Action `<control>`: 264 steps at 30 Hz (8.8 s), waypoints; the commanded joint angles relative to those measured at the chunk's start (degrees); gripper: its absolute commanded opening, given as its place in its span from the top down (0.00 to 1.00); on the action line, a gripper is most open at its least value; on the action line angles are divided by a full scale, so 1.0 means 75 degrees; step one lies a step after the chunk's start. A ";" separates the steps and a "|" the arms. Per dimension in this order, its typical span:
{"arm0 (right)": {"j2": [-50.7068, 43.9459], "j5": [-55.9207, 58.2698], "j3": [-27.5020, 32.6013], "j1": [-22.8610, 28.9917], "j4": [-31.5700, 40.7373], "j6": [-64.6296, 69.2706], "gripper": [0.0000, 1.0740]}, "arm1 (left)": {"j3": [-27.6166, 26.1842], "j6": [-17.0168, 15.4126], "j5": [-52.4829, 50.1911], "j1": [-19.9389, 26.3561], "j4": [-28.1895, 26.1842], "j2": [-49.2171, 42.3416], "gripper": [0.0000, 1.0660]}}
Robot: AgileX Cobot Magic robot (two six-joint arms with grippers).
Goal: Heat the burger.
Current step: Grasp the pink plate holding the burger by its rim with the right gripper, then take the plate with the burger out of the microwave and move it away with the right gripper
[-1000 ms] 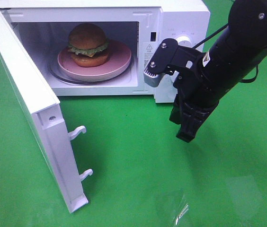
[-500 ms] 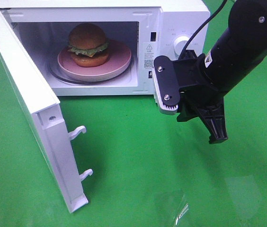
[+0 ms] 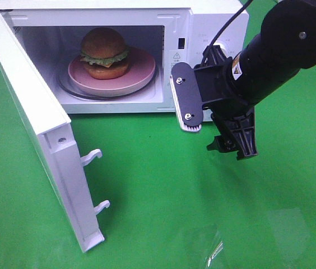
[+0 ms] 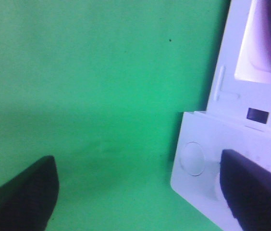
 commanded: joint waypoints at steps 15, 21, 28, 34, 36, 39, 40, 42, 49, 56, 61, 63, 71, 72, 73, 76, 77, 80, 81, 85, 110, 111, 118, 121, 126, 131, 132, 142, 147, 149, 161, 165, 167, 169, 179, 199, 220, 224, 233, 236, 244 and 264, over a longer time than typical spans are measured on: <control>0.0917 -0.0321 -0.1536 0.0267 -0.0802 0.0963 0.19 | 0.0023 0.0008 -0.0061 0.0038 -0.0008 -0.0115 0.08; 0.1459 -0.0420 -0.2124 0.0527 -0.0810 0.0970 0.19 | 0.0023 0.0008 -0.0061 0.0038 -0.0008 -0.0115 0.08; 0.2070 -0.0474 -0.2773 0.0604 -0.0764 0.0970 0.19 | 0.0023 0.0008 -0.0061 0.0038 -0.0008 -0.0115 0.08; 0.2788 -0.0703 -0.3361 0.0604 -0.0733 0.1108 0.20 | 0.0023 0.0008 -0.0061 0.0038 -0.0008 -0.0115 0.08; 0.2995 -0.0772 -0.3514 0.0604 -0.0573 0.1108 0.20 | 0.0023 0.0008 -0.0061 0.0038 -0.0008 -0.0115 0.08; 0.3193 -0.0810 -0.3667 0.0604 -0.0535 0.1108 0.20 | 0.0023 0.0008 -0.0061 0.0038 -0.0008 -0.0115 0.08; 0.3377 -0.0833 -0.3812 0.0604 -0.0542 0.1108 0.21 | 0.0023 0.0008 -0.0061 0.0038 -0.0008 -0.0115 0.08; 0.3545 -0.0863 -0.3980 0.0604 -0.0542 0.1108 0.21 | 0.0023 0.0008 -0.0061 0.0038 -0.0008 -0.0115 0.08; 0.4179 -0.0863 -0.4759 0.0588 -0.0550 0.1108 0.21 | 0.0023 0.0008 -0.0061 0.0038 -0.0008 -0.0115 0.08; 0.4882 -0.0756 -0.5623 0.0581 -0.0542 0.1192 0.22 | 0.0023 0.0008 -0.0061 0.0038 -0.0008 -0.0115 0.08; 0.5187 -0.0733 -0.5966 0.0581 -0.0542 0.1314 0.23 | 0.0023 0.0008 -0.0061 0.0038 -0.0008 -0.0115 0.08; 0.5317 -0.0718 -0.6127 0.0527 -0.0542 0.1314 0.23 | 0.0023 0.0008 -0.0061 0.0038 -0.0008 -0.0115 0.08; 0.5814 -0.0626 -0.6791 0.0397 -0.0359 0.1314 0.25 | 0.0023 0.0008 -0.0061 0.0038 -0.0008 -0.0115 0.08; 0.5814 -0.0626 -0.6791 0.0397 -0.0359 0.1314 0.25 | 0.0023 0.0008 -0.0061 0.0038 -0.0008 -0.0115 0.08; 0.5928 -0.0573 -0.6952 0.0344 -0.0283 0.1314 0.26 | 0.0023 0.0008 -0.0061 0.0038 -0.0008 -0.0115 0.08; 0.6035 -0.0588 -0.7082 0.0321 -0.0160 0.1314 0.26 | 0.0023 0.0008 -0.0061 0.0038 -0.0008 -0.0115 0.08; 0.6081 -0.0573 -0.7143 0.0313 -0.0160 0.1314 0.26 | 0.0023 0.0008 -0.0061 0.0038 -0.0008 -0.0115 0.08; 0.6203 -0.0558 -0.7257 0.0222 -0.0138 0.1314 0.28 | 0.0023 0.0008 -0.0061 0.0038 -0.0008 -0.0115 0.08; 0.6203 -0.0558 -0.7257 0.0222 -0.0138 0.1314 0.28 | 0.0023 0.0008 -0.0061 0.0038 -0.0008 -0.0115 0.08; 0.6203 -0.0535 -0.7257 0.0222 -0.0138 0.1314 0.36 | 0.0023 0.0008 -0.0061 0.0038 -0.0008 -0.0115 0.08; 0.6066 0.0359 -0.7250 0.0558 0.0688 0.0733 1.00 | 0.0023 0.0008 -0.0061 0.0038 -0.0008 -0.0115 0.08; 0.5997 0.0527 -0.7242 0.0596 0.0718 0.0558 1.00 | 0.0023 0.0008 -0.0061 0.0038 -0.0008 -0.0115 0.08; 0.5531 0.0672 -0.6715 0.0604 0.0764 -0.0328 1.00 | 0.0023 0.0008 -0.0061 0.0038 -0.0008 -0.0115 0.08; 0.5363 0.0642 -0.6455 0.0604 0.0764 -0.0611 1.00 | 0.0023 0.0008 -0.0061 0.0038 -0.0008 -0.0115 0.08; 0.4820 -0.0130 -0.5577 0.0604 0.0764 -0.1047 1.00 | 0.0023 0.0008 -0.0061 0.0038 -0.0008 -0.0115 0.08; 0.4362 -0.0474 -0.4866 0.0604 0.0573 -0.1176 1.00 | 0.0023 0.0008 -0.0061 0.0038 -0.0008 -0.0115 0.08; 0.4362 -0.0474 -0.4866 0.0604 0.0573 -0.1176 1.00 | 0.0023 0.0008 -0.0061 0.0038 -0.0008 -0.0115 0.08; 0.3529 -0.1413 -0.3644 0.0604 0.0420 -0.1154 1.00 | 0.0023 0.0008 -0.0061 0.0038 -0.0008 -0.0115 0.08; 0.3163 -0.1765 -0.3086 0.0604 0.0390 -0.1154 1.00 | 0.0023 0.0008 -0.0061 0.0038 -0.0008 -0.0115 0.08; 0.3079 -0.1856 -0.2934 0.0604 0.0390 -0.1154 1.00 | 0.0023 0.0008 -0.0061 0.0038 -0.0008 -0.0115 0.08; 0.2086 -0.2437 -0.1398 0.0581 0.0405 -0.1230 1.00 | 0.0023 0.0008 -0.0061 0.0038 -0.0008 -0.0115 0.08; 0.1910 -0.2483 -0.1184 0.0535 0.0512 -0.1482 1.00 | 0.0023 0.0008 -0.0061 0.0038 -0.0008 -0.0115 0.08; 0.1757 -0.2498 -0.1047 0.0489 0.0756 -0.1727 1.00 | 0.0023 0.0008 -0.0061 0.0038 -0.0008 -0.0115 0.08; 0.1612 -0.2506 -0.0940 0.0489 0.0924 -0.1910 1.00 | 0.0023 0.0008 -0.0061 0.0038 -0.0008 -0.0115 0.08; 0.0779 -0.2513 0.0008 0.0489 0.1123 -0.2162 1.00 | 0.0023 0.0008 -0.0061 0.0038 -0.0008 -0.0115 0.08; -0.1543 -0.2315 0.2429 0.0604 0.0023 -0.1115 1.00 | 0.0023 0.0008 -0.0061 0.0038 -0.0008 -0.0115 0.08; -0.4706 -0.0374 0.4049 0.0604 -0.0688 0.0084 1.00 | 0.0023 0.0008 -0.0061 0.0038 -0.0008 -0.0115 0.08; -0.5080 0.0176 0.4064 0.0604 -0.1100 0.0901 1.00 | 0.0023 0.0008 -0.0061 0.0038 -0.0008 -0.0115 0.08; -0.5401 0.1459 0.4064 0.0604 -0.1811 0.2659 1.00 | 0.0023 0.0008 -0.0061 0.0038 -0.0008 -0.0115 0.08; -0.5401 0.1963 0.4064 0.0604 -0.2170 0.3499 1.00 | 0.0023 0.0008 -0.0061 0.0038 -0.0008 -0.0115 0.08; -0.5401 0.2590 0.4064 0.0604 -0.3193 0.6005 1.00 | 0.0023 0.0008 -0.0061 0.0038 -0.0008 -0.0115 0.08; -0.4683 0.3522 0.4064 0.0581 -0.4775 1.0153 1.00 | 0.0023 0.0008 -0.0061 0.0038 -0.0008 -0.0115 0.08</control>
